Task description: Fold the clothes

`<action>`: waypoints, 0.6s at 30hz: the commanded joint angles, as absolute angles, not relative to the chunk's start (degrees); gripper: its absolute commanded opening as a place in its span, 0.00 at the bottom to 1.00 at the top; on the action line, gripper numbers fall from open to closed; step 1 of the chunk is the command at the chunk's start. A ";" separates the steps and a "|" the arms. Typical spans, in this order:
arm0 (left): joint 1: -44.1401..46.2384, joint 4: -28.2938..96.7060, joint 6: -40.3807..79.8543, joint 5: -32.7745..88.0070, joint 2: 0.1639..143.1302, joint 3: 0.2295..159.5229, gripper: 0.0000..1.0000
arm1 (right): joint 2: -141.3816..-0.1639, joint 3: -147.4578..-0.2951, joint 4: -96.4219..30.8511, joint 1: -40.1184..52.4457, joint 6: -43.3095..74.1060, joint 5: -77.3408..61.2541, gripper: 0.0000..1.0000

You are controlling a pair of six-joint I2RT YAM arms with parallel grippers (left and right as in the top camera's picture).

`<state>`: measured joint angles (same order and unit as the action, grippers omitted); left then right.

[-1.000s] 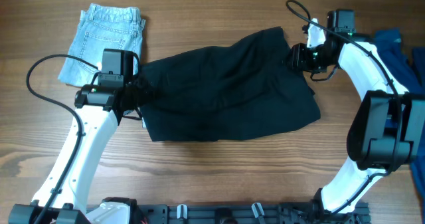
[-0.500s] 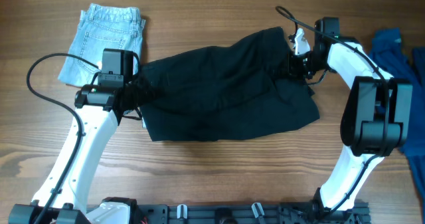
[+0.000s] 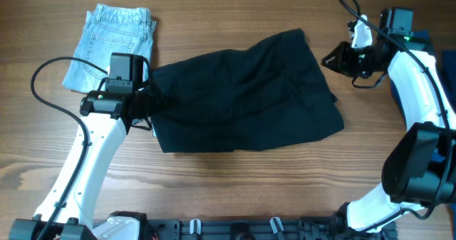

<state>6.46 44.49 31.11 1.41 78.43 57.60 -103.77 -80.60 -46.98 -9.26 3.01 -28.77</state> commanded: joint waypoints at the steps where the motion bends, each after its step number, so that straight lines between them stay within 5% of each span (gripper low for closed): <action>1: 6.15 44.34 30.00 2.11 77.67 58.00 0.04 | -109.69 -78.78 -44.97 -6.90 3.20 -24.77 0.46; 5: 6.17 44.45 30.00 2.13 77.67 58.00 0.04 | -117.12 -78.46 -48.38 -6.37 3.09 -24.82 0.46; 11: 6.15 44.31 30.00 2.09 77.67 58.00 0.05 | -118.43 -78.26 -51.86 -6.22 -4.47 -38.15 0.18; 15: 6.15 44.34 30.00 2.11 77.67 58.00 0.06 | -116.73 -78.32 -47.24 -6.35 -4.75 -42.70 0.22; 17: 6.15 44.34 30.00 2.09 77.67 58.00 0.06 | -116.62 -78.32 -46.30 -6.33 -3.86 -42.72 0.04; 18: 6.15 44.34 30.00 2.11 77.67 58.00 0.05 | -116.60 -78.32 -46.30 -6.35 -3.84 -42.70 0.04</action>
<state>6.46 44.51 30.72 1.58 78.43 57.60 -118.76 -78.13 -46.83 -6.42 -3.09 -39.29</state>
